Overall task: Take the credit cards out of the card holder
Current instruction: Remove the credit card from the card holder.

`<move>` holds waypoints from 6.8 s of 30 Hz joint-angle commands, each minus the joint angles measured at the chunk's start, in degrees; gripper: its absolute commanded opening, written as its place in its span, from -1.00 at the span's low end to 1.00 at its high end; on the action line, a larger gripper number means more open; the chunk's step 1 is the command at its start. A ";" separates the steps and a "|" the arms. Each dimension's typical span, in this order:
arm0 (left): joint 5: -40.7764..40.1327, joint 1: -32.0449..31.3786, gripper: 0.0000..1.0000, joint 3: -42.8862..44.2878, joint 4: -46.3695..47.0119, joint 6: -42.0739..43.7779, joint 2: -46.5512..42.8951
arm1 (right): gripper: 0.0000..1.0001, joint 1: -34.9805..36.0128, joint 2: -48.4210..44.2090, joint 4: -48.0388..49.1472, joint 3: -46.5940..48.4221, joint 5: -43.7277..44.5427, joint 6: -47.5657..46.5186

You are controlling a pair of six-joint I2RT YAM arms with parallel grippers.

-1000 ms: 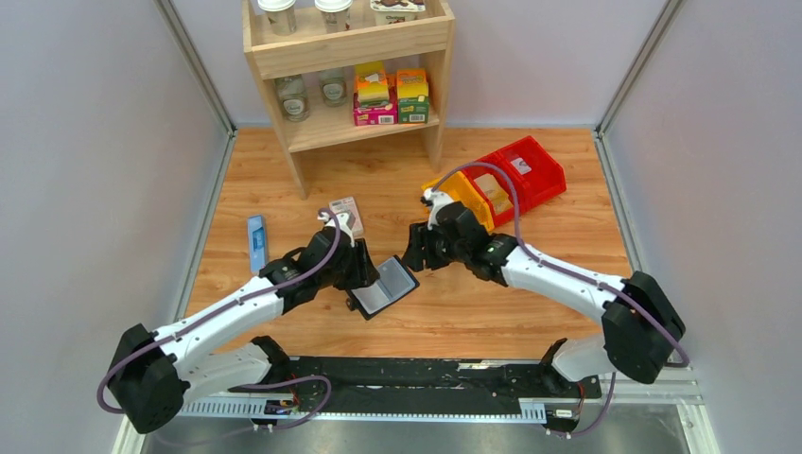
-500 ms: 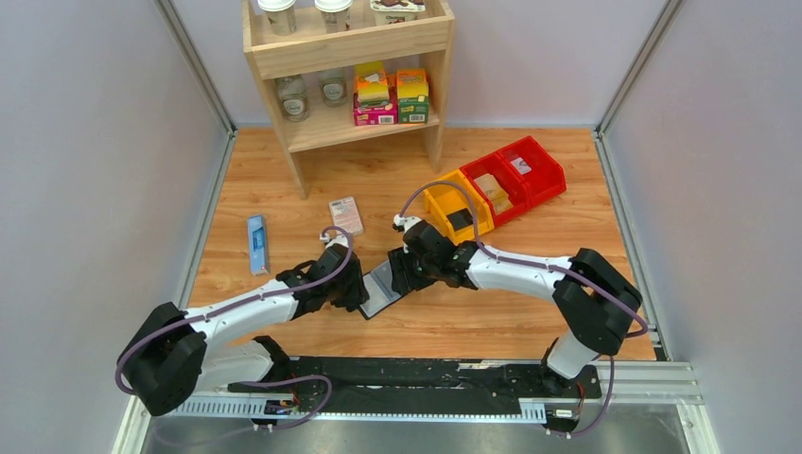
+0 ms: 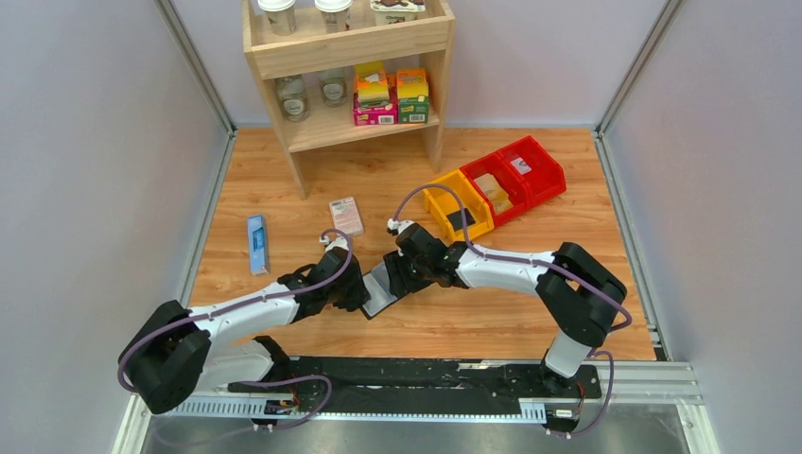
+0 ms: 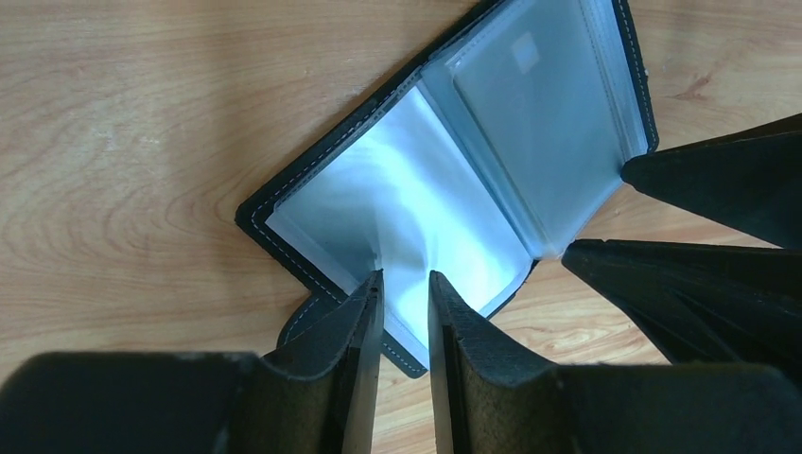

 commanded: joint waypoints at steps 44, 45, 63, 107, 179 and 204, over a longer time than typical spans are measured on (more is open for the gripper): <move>1.55 -0.66 -0.38 -3.77 3.49 -2.83 0.12 | 0.20 0.43 3.73 -0.70 5.52 1.84 -4.60; 1.63 -0.66 -0.38 -3.77 3.58 -2.83 0.21 | 0.19 0.43 3.82 -0.61 5.43 1.38 -4.60; 2.95 -0.83 -0.38 -3.86 5.51 -3.27 1.44 | 0.20 0.52 -1.62 2.11 4.29 -5.74 -3.72; -4.69 -0.74 -0.11 -0.16 5.06 -11.17 -15.03 | -0.13 -7.92 -0.93 6.24 1.82 -6.79 -4.77; -1.79 -0.48 -0.48 -18.45 75.99 -23.92 18.03 | -0.69 -10.82 10.15 10.55 0.16 -18.57 1.99; -0.91 -0.83 -1.00 -26.53 91.73 -34.91 32.46 | -0.72 -12.23 11.91 6.95 0.42 -14.44 4.28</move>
